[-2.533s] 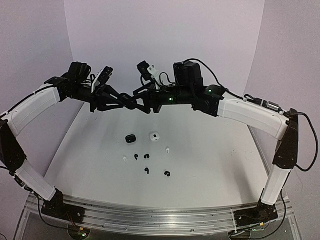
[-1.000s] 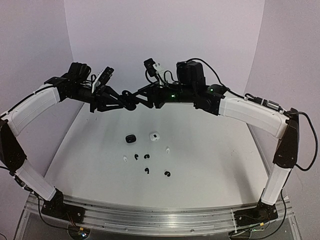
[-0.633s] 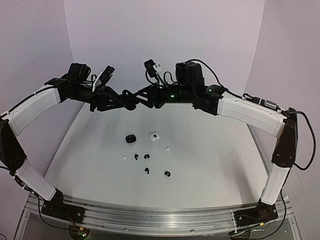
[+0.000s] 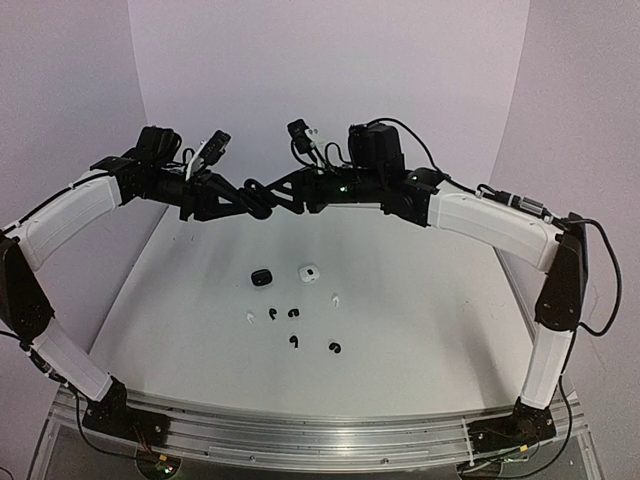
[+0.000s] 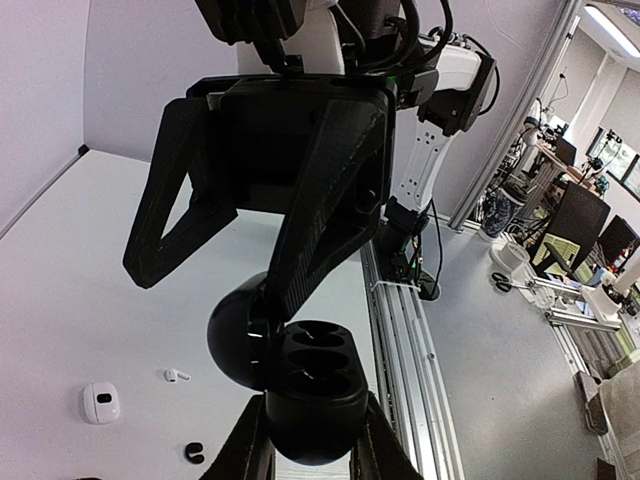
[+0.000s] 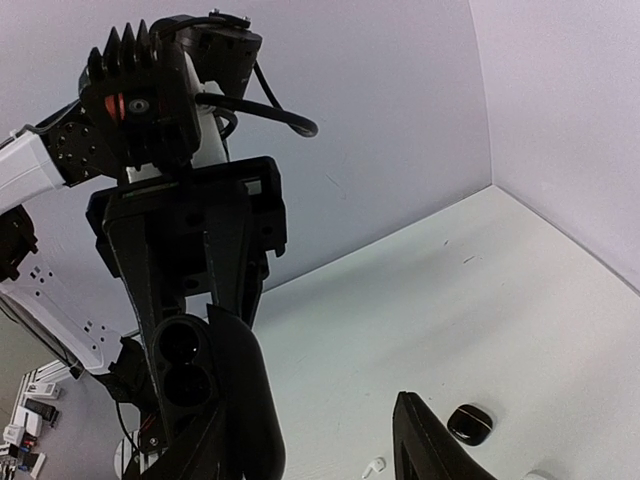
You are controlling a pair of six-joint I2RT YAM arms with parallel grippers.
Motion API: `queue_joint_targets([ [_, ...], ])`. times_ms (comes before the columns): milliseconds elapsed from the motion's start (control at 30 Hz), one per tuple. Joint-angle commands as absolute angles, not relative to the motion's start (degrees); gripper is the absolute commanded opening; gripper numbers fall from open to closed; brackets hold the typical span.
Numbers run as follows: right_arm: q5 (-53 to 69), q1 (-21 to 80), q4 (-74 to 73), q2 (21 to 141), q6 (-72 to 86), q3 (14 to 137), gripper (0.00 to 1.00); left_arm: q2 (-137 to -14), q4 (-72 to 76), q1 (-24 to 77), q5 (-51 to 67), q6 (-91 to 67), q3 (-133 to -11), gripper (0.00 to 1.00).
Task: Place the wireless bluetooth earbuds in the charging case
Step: Pass from the left arm to the right
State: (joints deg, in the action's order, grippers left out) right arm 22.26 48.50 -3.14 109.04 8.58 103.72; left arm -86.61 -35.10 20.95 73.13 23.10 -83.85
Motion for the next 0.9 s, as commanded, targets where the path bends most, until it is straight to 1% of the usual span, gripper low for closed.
queue_joint_targets([
  [0,24.07,48.22,-3.96,110.99,9.34,106.12,0.53,-86.08,-32.63,21.45,77.66,22.47,-84.26,0.00],
  [333,25.47,48.24,-3.96,110.84,9.67,106.61,0.58,-86.07,-33.09,21.47,77.72,22.85,-83.86,0.00],
  [533,24.59,47.45,-3.90,110.36,10.92,105.42,0.55,-84.65,-34.01,21.46,77.42,29.51,-83.06,0.00],
  [600,25.10,47.37,-3.95,110.44,11.06,105.30,0.48,-83.85,-33.50,21.45,76.80,31.86,-82.19,0.00],
  [633,25.60,47.36,-3.96,110.52,11.07,105.34,0.40,-83.41,-32.93,21.45,76.75,32.70,-81.86,0.00],
  [700,27.61,47.35,-3.89,110.83,10.84,105.41,0.31,-82.94,-31.51,21.45,76.54,33.55,-81.22,0.00],
  [867,33.36,47.39,-3.86,111.51,10.28,106.19,0.15,-82.88,-29.69,21.45,76.77,34.75,-80.68,0.00],
])
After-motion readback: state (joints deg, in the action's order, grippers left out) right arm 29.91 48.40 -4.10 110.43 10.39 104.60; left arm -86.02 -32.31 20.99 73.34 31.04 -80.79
